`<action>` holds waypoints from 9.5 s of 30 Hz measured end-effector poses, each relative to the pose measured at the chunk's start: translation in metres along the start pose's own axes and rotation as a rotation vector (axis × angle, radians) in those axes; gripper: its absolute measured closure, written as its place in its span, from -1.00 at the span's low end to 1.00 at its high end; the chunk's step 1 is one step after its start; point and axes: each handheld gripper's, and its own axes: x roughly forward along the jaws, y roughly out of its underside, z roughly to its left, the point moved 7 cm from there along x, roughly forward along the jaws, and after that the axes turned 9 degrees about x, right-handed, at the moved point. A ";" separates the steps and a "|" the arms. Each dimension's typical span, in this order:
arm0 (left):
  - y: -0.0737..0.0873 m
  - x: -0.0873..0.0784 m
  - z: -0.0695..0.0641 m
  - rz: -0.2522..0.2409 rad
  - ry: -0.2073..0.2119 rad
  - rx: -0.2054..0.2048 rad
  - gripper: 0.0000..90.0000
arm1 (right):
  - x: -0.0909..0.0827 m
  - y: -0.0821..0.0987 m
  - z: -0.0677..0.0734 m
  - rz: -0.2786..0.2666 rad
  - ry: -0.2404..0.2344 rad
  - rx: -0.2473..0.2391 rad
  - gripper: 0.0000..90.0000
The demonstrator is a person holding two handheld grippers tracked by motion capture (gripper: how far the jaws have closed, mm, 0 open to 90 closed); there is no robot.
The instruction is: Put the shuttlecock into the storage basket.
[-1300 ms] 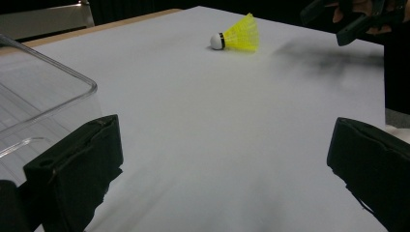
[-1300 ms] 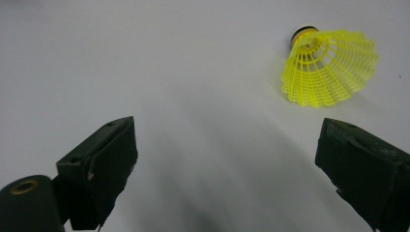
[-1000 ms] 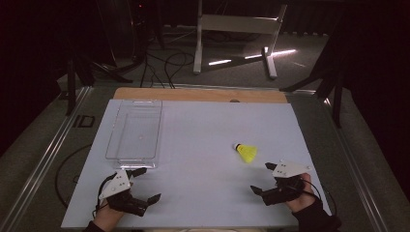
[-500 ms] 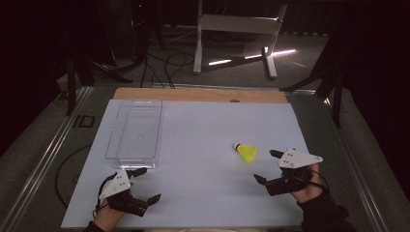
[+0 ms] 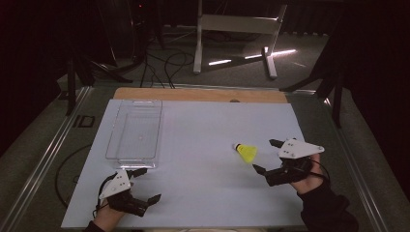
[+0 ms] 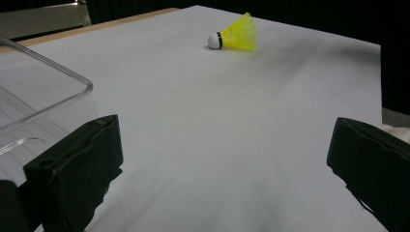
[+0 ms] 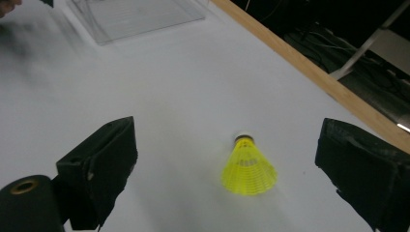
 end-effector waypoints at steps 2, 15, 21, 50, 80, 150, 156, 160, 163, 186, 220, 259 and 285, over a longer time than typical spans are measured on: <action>0.000 0.000 0.000 0.000 0.000 0.001 -0.99 | 0.001 -0.006 -0.003 -0.009 -0.001 0.005 -0.83; 0.000 0.000 0.000 -0.002 0.002 0.003 -0.99 | 0.005 -0.022 -0.026 -0.026 0.011 0.039 -0.83; 0.000 0.000 0.000 -0.001 0.002 0.004 -0.99 | 0.011 -0.024 -0.035 -0.019 0.009 0.056 -0.83; 0.000 0.001 -0.001 0.002 0.009 0.003 -0.99 | 0.064 0.031 -0.082 0.175 -0.011 0.163 -0.80; 0.000 0.001 -0.002 0.002 0.014 0.002 -0.99 | 0.107 0.083 -0.087 0.363 -0.059 0.219 -0.74; -0.001 0.002 -0.003 0.008 0.022 0.007 -0.99 | 0.113 0.063 -0.076 0.578 -0.260 0.057 1.00; -0.005 0.000 0.000 0.032 0.011 0.007 -0.99 | 0.106 0.061 -0.067 0.588 -0.301 0.008 1.00; -0.012 -0.001 0.001 0.076 0.012 0.027 -0.99 | 0.105 0.059 -0.060 0.585 -0.334 -0.037 1.00; -0.019 -0.002 0.003 0.105 0.021 0.038 -0.99 | 0.104 0.055 -0.054 0.580 -0.364 -0.054 1.00; -0.061 0.026 0.008 0.300 0.227 0.128 -0.99 | 0.101 0.041 -0.017 0.588 -0.471 -0.162 1.00; -0.124 0.075 0.015 0.422 0.539 0.315 -0.99 | 0.094 0.023 0.019 0.549 -0.543 -0.296 1.00; -0.111 0.153 -0.033 0.438 0.590 0.498 -0.11 | 0.093 0.011 0.030 0.528 -0.570 -0.317 1.00; -0.108 0.158 -0.037 0.511 0.613 0.576 0.46 | 0.099 0.011 0.034 0.539 -0.563 -0.279 0.65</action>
